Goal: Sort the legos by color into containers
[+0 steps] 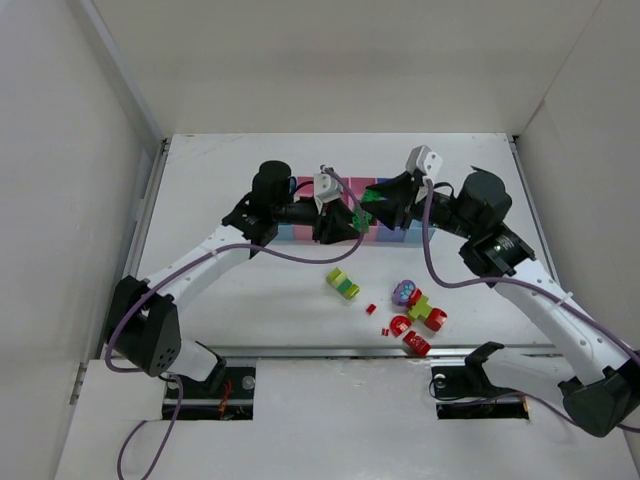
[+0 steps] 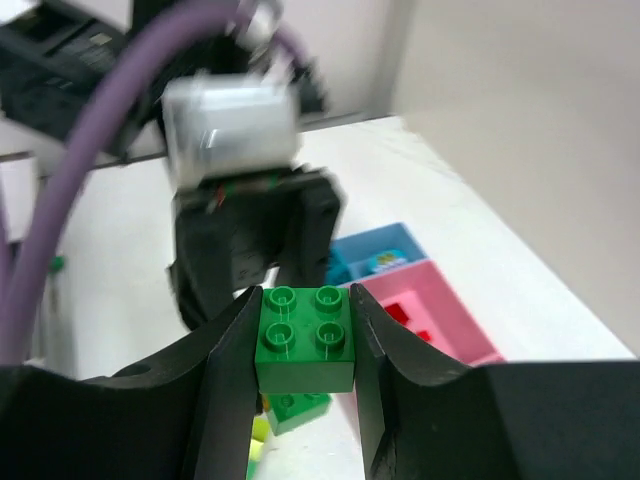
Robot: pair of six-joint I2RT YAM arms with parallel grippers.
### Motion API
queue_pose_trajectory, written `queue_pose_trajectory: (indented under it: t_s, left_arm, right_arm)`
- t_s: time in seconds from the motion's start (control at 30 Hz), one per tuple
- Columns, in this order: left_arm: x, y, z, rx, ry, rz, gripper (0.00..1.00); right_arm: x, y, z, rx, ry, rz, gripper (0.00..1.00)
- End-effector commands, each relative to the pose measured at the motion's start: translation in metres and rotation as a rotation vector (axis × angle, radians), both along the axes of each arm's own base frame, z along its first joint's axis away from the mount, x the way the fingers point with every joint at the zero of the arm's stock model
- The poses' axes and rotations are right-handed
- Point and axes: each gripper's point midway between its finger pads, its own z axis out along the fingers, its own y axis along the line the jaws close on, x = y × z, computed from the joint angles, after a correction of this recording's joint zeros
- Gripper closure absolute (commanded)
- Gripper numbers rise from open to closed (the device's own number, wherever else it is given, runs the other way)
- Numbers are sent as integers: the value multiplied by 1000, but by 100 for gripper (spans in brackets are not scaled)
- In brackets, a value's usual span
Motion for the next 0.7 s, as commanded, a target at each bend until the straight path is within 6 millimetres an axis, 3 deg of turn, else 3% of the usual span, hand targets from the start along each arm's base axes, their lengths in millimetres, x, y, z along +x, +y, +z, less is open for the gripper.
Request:
queue_pose_trajectory:
  t_s: [0.0, 0.07, 0.13, 0.17, 0.27, 0.33, 0.37, 0.4, 0.5, 0.53, 0.63, 0.67]
  left_arm:
    - [16, 18, -51, 171, -64, 105, 100]
    - [26, 22, -61, 203, -78, 163, 100]
    - [40, 29, -71, 239, -86, 255, 100]
    - [47, 29, -64, 223, -94, 300, 100]
    - [70, 42, -72, 263, -91, 460, 100]
    - [84, 52, -69, 277, -101, 561, 100]
    - [87, 55, -70, 284, -105, 583, 100]
    - [88, 58, -75, 298, -101, 599, 100]
    - [92, 65, -80, 313, -98, 629, 100]
    - [91, 65, -76, 306, -103, 630, 100]
    - [91, 65, -78, 304, -104, 630, 100]
    - [90, 66, -81, 304, -104, 630, 100]
  right_arm:
    - [19, -21, 30, 56, -81, -185, 100]
    - [41, -32, 26, 69, -40, -313, 100]
    - [65, -38, 9, 65, 28, -424, 100]
    - [81, -34, -9, 45, 80, -454, 100]
    - [113, -36, -49, 27, 220, -552, 100]
    - [135, -24, -84, 5, 340, -571, 100]
    - [148, -29, -94, 4, 379, -599, 100]
    - [159, -20, -112, -26, 436, -595, 100]
    - [180, -17, -129, -35, 546, -614, 100]
    - [189, -17, -150, -56, 597, -622, 100]
    - [200, -11, -169, -77, 649, -607, 100]
    - [203, -10, -172, -80, 652, -608, 94]
